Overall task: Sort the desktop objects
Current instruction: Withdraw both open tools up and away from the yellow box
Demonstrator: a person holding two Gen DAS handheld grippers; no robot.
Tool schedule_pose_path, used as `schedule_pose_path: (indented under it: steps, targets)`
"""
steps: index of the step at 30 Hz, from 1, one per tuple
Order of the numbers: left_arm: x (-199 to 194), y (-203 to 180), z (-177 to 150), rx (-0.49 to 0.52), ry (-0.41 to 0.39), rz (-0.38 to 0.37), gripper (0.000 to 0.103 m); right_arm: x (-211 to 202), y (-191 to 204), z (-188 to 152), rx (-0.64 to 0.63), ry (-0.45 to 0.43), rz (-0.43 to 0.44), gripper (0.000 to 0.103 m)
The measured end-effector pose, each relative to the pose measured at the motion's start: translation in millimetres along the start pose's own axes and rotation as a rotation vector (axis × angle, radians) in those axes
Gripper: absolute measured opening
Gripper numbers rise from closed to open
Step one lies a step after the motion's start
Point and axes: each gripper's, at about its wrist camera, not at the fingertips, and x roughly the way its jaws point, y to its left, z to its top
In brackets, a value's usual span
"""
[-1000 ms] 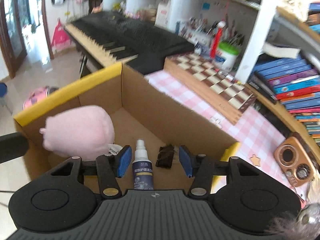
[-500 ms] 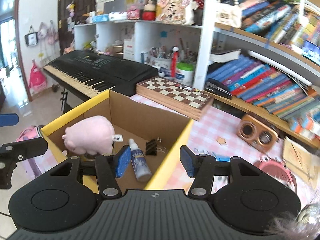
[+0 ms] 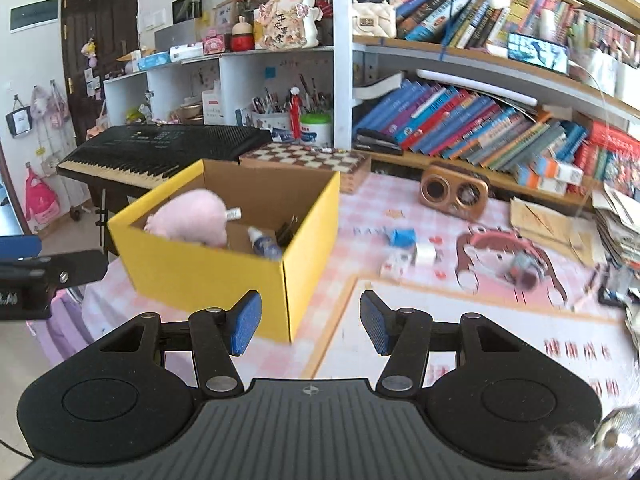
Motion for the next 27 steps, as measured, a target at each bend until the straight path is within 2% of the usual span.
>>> schedule_pose_path:
  steps: [9, 12, 16, 27]
  targets:
    - [-18, -8, -24, 0.009, 0.022, -0.012, 0.101, -30, 5, -36, 0.022, 0.007, -0.039, 0.054]
    - [-21, -14, -31, 0.019, 0.03, -0.029, 0.101, -38, 5, -44, 0.02, 0.0, -0.058, 0.058]
    - [-23, -24, -38, 0.05, 0.044, -0.058, 0.101, -45, 4, -56, 0.021, 0.012, -0.075, 0.058]
    - [-22, -34, -53, 0.081, 0.105, -0.093, 0.101, -53, -2, -72, 0.053, 0.052, -0.103, 0.06]
